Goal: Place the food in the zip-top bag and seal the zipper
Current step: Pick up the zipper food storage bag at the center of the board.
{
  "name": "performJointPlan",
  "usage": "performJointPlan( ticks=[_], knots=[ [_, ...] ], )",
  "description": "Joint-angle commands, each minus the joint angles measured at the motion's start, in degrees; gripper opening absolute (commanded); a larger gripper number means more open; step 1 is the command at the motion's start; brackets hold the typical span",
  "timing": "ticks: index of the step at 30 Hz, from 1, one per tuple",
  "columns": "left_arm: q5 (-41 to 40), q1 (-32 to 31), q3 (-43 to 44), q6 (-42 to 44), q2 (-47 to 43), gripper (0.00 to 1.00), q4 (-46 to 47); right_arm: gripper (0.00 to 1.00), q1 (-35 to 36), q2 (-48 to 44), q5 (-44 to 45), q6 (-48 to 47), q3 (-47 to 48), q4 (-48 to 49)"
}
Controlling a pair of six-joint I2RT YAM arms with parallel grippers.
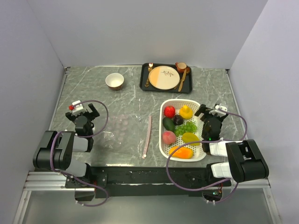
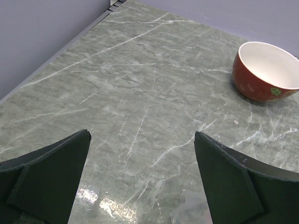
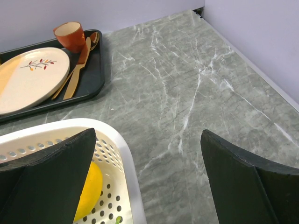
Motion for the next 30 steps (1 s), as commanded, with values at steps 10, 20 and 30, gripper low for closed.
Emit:
performJointPlan(
  ticks=[10, 20, 30],
  knots=[
    [0.7, -0.1, 1.3, -1.0, -0.7, 0.99, 1.6, 1.00, 0.1, -0.3, 1.0, -0.2, 1.5, 1.9],
    [0.0, 0.0, 1.9, -1.5, -2.6, 0.99, -0.6, 1.00, 1.0, -2.8, 1.1, -1.5, 1.5, 1.3],
    [-14.2, -0.2, 21.2, -16.6, -14.3, 0.99, -51.9, 1.00, 3.1, -15.0, 12.0, 3.6, 22.5, -46.0]
  ],
)
